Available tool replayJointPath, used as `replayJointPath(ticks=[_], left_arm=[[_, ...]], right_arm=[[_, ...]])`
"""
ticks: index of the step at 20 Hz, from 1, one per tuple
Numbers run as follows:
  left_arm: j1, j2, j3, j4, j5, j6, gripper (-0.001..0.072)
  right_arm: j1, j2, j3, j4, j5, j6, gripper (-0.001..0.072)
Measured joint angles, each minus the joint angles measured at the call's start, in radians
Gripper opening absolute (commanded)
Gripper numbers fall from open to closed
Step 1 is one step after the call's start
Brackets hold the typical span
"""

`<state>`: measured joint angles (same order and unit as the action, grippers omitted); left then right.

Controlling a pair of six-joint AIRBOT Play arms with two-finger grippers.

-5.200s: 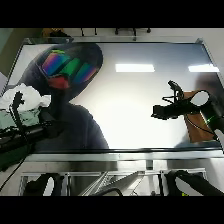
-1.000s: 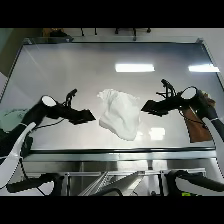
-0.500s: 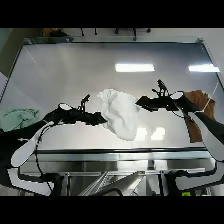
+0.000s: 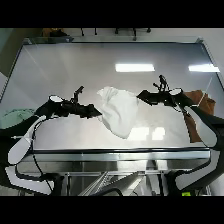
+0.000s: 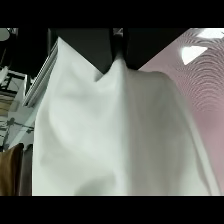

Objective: Fold the shirts.

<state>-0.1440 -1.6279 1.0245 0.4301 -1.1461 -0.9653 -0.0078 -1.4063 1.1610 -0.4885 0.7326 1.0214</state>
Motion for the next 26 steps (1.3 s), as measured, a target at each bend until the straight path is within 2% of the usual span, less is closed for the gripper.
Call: replayJointPath(ticks=[1, 2, 3, 4, 5, 6, 12, 18, 22, 26], left_arm=[[0.005, -0.003, 0.001, 0.001, -0.009, -0.002, 0.0014], [0.008, -0.006, 0.002, 0.003, -0.017, -0.002, 0.0014], [0.011, -0.008, 0.002, 0.004, -0.021, -0.002, 0.0014], [0.013, -0.009, 0.002, 0.004, -0.023, -0.002, 0.0014], [0.014, -0.010, 0.002, 0.004, -0.026, -0.002, 0.0014], [0.015, -0.011, 0.002, 0.004, -0.028, -0.002, 0.0014], [0.017, -0.008, 0.047, -0.023, -0.092, -0.003, 0.0013], [0.018, 0.122, 0.275, -0.032, -0.205, -0.075, 0.0014], [0.029, 0.271, 0.534, -0.037, -0.243, -0.148, 0.0014], [0.066, 0.429, 0.806, -0.008, -0.253, -0.180, 0.0015]], right_arm=[[0.000, -0.018, 0.004, 0.052, 0.017, -0.037, 0.0429], [0.000, -0.032, 0.007, 0.103, 0.034, -0.074, 0.0396], [0.000, -0.045, 0.010, 0.159, 0.053, -0.110, 0.0283], [0.000, -0.056, 0.011, 0.211, 0.072, -0.144, 0.0223], [0.000, -0.063, 0.013, 0.257, 0.091, -0.174, 0.0217], [0.000, -0.068, 0.013, 0.302, 0.113, -0.204, 0.0022], [-0.001, -0.061, 0.052, 0.469, 0.281, -0.303, 0.0021], [-0.005, 0.127, 0.152, 0.502, 0.345, -0.322, 0.0020], [-0.005, 0.330, 0.303, 0.477, 0.345, -0.327, 0.0020], [-0.005, 0.530, 0.459, 0.314, 0.306, -0.283, 0.0020]])
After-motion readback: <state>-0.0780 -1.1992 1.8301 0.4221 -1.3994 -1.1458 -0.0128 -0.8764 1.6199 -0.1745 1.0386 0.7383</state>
